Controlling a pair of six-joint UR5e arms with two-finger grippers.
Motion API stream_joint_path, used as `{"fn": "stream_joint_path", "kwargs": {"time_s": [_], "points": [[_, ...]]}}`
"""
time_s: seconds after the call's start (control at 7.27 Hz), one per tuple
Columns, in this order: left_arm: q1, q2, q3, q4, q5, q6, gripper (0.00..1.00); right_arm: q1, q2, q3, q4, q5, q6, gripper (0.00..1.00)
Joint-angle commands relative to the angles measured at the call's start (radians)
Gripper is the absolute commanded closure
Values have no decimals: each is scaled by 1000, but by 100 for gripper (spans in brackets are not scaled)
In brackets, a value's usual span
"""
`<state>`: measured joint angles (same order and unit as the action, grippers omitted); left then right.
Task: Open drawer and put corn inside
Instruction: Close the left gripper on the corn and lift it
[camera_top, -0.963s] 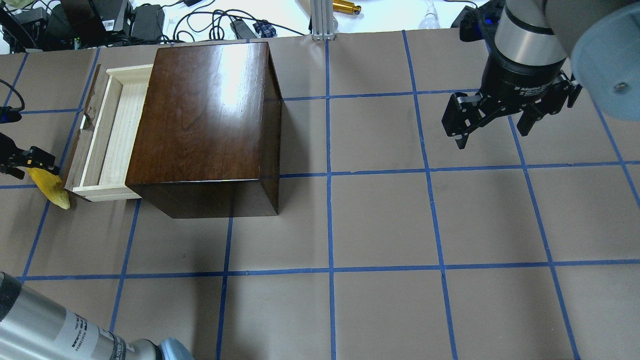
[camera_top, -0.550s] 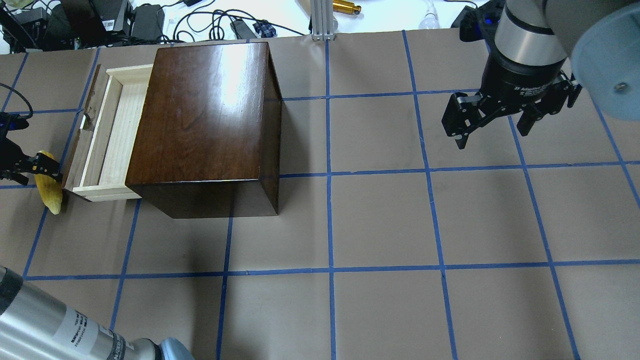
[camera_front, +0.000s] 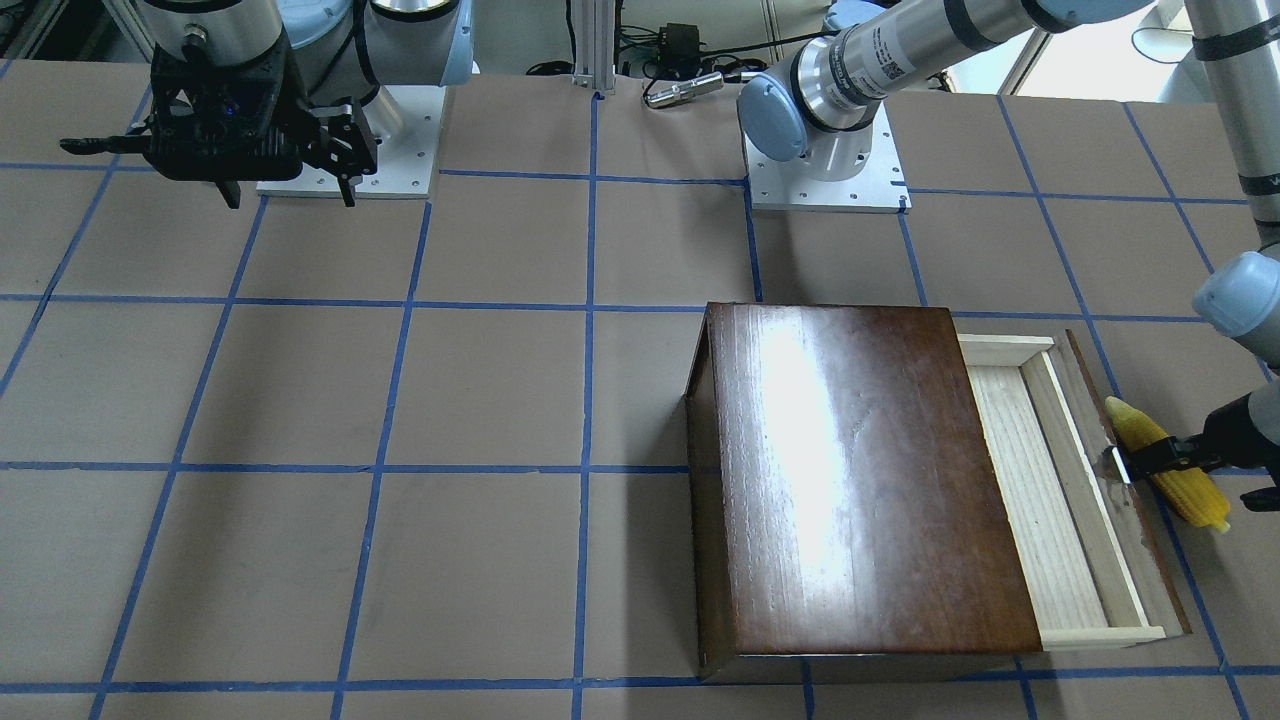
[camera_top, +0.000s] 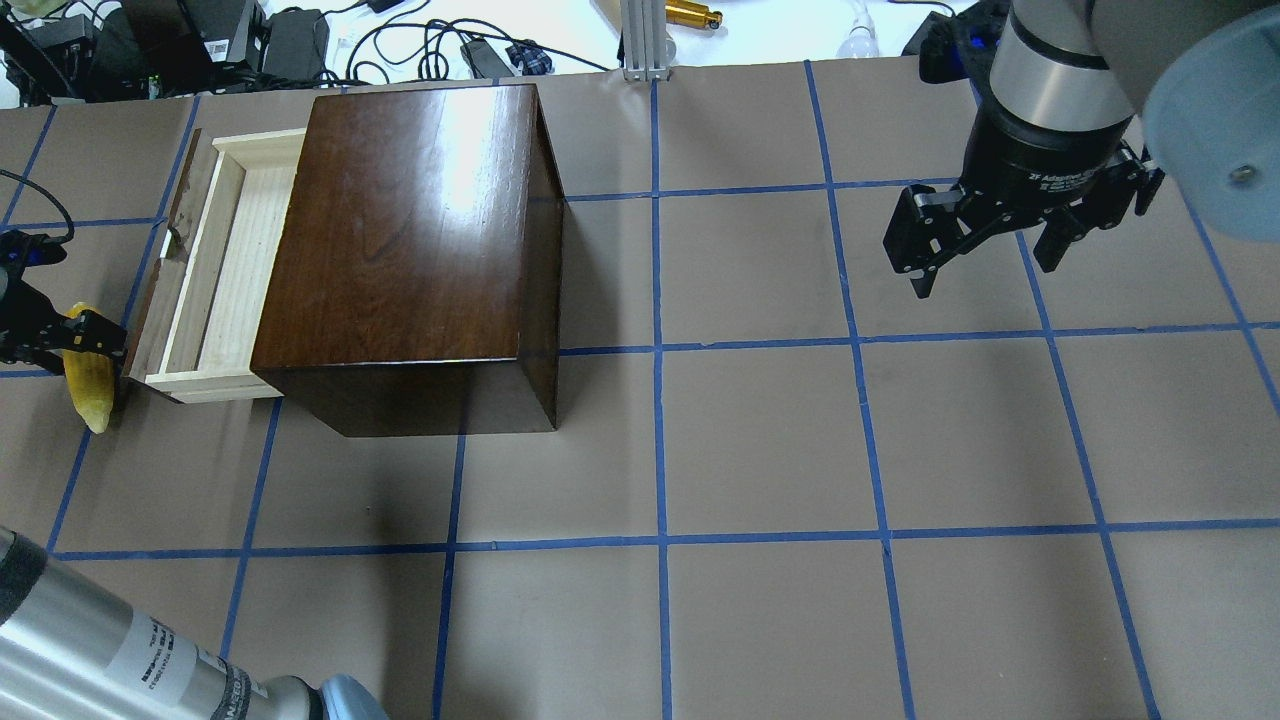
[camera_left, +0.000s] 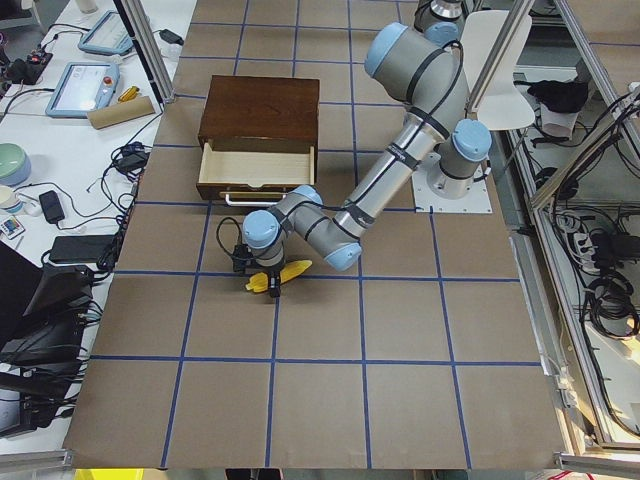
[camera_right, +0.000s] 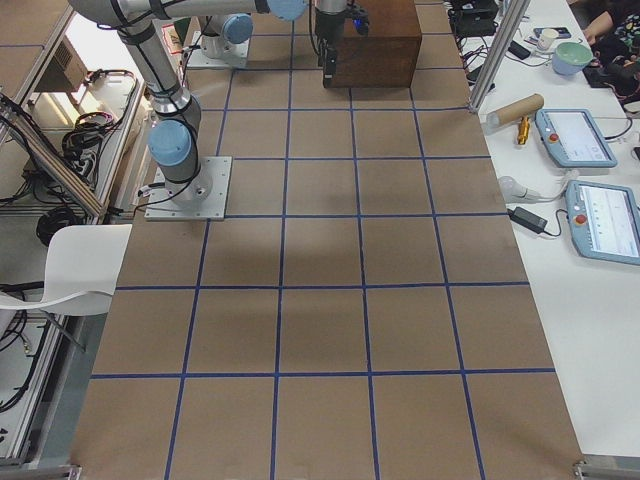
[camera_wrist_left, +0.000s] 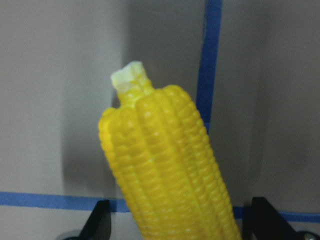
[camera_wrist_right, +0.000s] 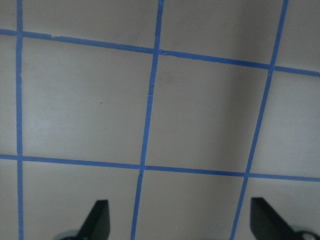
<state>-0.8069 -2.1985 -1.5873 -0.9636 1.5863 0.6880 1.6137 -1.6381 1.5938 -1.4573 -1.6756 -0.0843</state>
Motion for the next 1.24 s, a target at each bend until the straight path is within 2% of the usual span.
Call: {"fn": "stream_joint_path", "kwargs": {"time_s": [0.0, 0.14, 0.28, 0.41, 0.55, 0.69, 1.1], "points": [[0, -3, 1, 3, 0, -1, 0, 0, 0, 0, 0, -1, 1, 0], [0, -4, 1, 5, 0, -1, 0, 0, 1, 0, 0, -1, 0, 0], [0, -4, 1, 6, 0, -1, 6, 0, 0, 0, 0, -1, 0, 0], [-2, -3, 3, 8, 0, -1, 37, 0, 1, 0, 0, 0, 0, 0], [-3, -3, 3, 14, 0, -5, 89, 0, 0, 0, 0, -1, 0, 0], [-3, -3, 1, 14, 0, -10, 100, 0, 1, 0, 0, -1, 0, 0], [-5, 3, 3, 14, -3, -8, 100, 0, 0, 0, 0, -1, 1, 0]]}}
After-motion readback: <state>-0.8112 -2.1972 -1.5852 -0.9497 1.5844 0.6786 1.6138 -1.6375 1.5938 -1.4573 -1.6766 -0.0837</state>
